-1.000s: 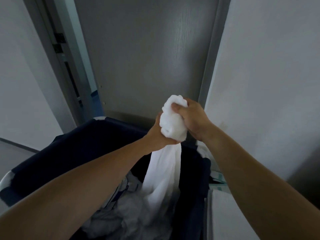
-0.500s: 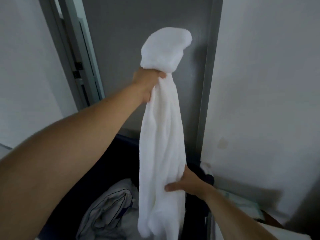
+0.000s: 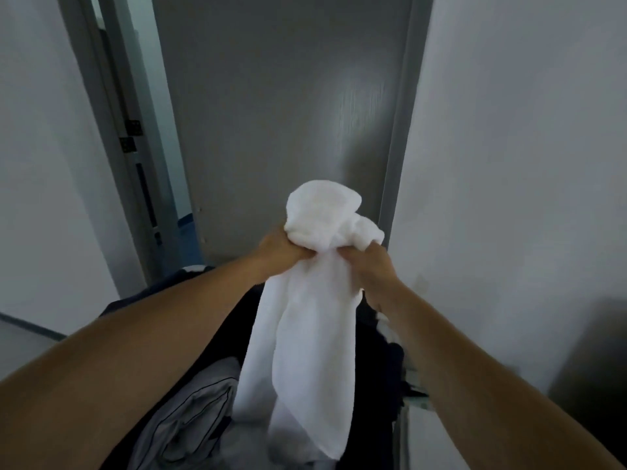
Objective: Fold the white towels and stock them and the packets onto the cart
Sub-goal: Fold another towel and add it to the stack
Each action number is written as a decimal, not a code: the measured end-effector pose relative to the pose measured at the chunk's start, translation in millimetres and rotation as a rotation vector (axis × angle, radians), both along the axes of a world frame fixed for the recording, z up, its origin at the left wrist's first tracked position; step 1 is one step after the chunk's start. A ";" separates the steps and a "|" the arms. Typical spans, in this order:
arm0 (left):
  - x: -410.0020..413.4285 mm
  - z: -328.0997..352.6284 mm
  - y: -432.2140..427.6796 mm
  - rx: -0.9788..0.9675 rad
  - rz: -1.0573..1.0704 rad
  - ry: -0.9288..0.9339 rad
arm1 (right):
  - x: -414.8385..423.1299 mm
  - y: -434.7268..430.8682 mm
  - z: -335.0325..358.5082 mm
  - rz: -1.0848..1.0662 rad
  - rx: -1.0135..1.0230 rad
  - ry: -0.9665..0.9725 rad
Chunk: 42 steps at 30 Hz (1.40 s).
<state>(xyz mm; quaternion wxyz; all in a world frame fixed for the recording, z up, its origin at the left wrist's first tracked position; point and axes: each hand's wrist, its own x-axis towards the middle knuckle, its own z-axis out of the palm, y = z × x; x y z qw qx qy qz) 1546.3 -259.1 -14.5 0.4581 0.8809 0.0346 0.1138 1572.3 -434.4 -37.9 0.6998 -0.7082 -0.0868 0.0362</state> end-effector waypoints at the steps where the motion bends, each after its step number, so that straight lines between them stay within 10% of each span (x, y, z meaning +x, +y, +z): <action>1: -6.2 -1.8 -0.9 -0.129 -0.155 0.029 | -0.4 1.4 9.2 -0.030 0.005 -0.022; 4: -3.7 -10.7 -7.3 -0.166 -0.383 0.102 | -4.7 7.5 26.8 -0.120 0.040 -0.009; 8: 26.1 -25.2 -30.9 0.231 -0.049 0.053 | -24.5 11.8 45.9 -0.115 0.047 -0.009; 17: 20.3 41.2 -104.3 -0.360 -0.155 -0.301 | -60.2 -88.6 57.6 -0.308 -0.158 -0.426; 23: 18.0 112.4 -186.4 -0.683 -0.183 -0.329 | -71.9 -181.5 42.1 -0.215 -0.416 -0.213; 32: -5.0 61.2 -313.4 -0.404 -0.500 -0.240 | -74.2 -326.3 20.8 -0.157 0.074 -0.050; 42: -16.3 -5.4 -395.5 -0.476 -0.490 -0.164 | -41.8 -396.7 16.7 -0.347 0.000 -0.073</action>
